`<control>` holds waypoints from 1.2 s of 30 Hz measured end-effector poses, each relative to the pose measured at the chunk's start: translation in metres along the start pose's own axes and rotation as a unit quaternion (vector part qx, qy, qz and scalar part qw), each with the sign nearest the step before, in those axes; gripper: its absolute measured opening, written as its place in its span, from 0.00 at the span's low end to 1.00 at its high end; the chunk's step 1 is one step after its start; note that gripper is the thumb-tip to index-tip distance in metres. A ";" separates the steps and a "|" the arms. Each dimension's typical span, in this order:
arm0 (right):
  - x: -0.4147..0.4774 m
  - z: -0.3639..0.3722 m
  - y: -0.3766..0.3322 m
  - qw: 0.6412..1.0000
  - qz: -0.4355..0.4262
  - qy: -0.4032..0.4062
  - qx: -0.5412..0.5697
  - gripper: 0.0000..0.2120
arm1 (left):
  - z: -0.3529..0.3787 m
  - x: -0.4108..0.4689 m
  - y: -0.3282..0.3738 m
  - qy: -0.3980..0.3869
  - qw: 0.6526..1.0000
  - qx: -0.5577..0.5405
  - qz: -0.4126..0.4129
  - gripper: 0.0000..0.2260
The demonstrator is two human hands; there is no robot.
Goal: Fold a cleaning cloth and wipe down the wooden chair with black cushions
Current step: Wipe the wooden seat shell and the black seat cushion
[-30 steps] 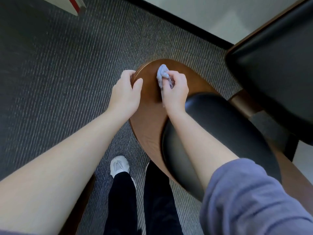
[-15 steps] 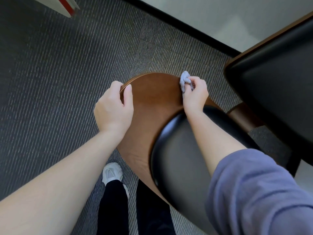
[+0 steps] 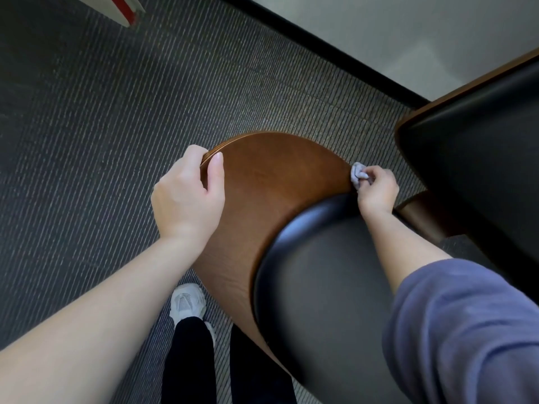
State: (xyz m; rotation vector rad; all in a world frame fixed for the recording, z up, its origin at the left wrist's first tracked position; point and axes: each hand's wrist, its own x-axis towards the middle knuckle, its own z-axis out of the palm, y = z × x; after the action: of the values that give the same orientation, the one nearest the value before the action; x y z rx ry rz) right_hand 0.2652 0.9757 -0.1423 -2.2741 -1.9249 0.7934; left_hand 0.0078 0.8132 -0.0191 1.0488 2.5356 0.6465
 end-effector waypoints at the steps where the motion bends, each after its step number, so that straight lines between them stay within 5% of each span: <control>1: 0.002 0.000 0.000 1.000 0.012 0.001 -0.004 0.10 | 0.000 0.000 0.000 0.001 1.000 0.001 0.000 0.15; 6: 0.001 -0.001 -0.009 0.999 0.042 -0.004 0.017 0.09 | 0.000 0.000 0.000 0.001 1.000 0.006 0.003 0.14; 12: -0.058 0.005 -0.056 0.993 -0.052 -0.006 0.108 0.08 | -0.002 0.001 0.002 -0.008 1.000 0.003 0.001 0.13; 19: -0.129 0.014 -0.112 0.967 -0.062 -0.001 0.245 0.06 | -0.001 0.000 0.001 -0.015 1.000 -0.011 0.000 0.13; 26: -0.168 0.017 -0.127 0.956 -0.163 -0.032 0.240 0.07 | -0.001 0.002 -0.006 -0.013 0.999 -0.048 0.013 0.15; 36: -0.138 0.021 -0.141 0.949 -0.104 0.070 0.290 0.06 | -0.001 0.005 -0.009 -0.030 0.996 -0.085 0.024 0.13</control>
State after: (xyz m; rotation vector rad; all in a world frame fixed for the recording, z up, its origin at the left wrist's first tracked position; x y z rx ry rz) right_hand 0.1166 0.8712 -0.0621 -1.7002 -1.5630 0.9775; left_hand -0.0008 0.8109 -0.0238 1.0560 2.3636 0.8167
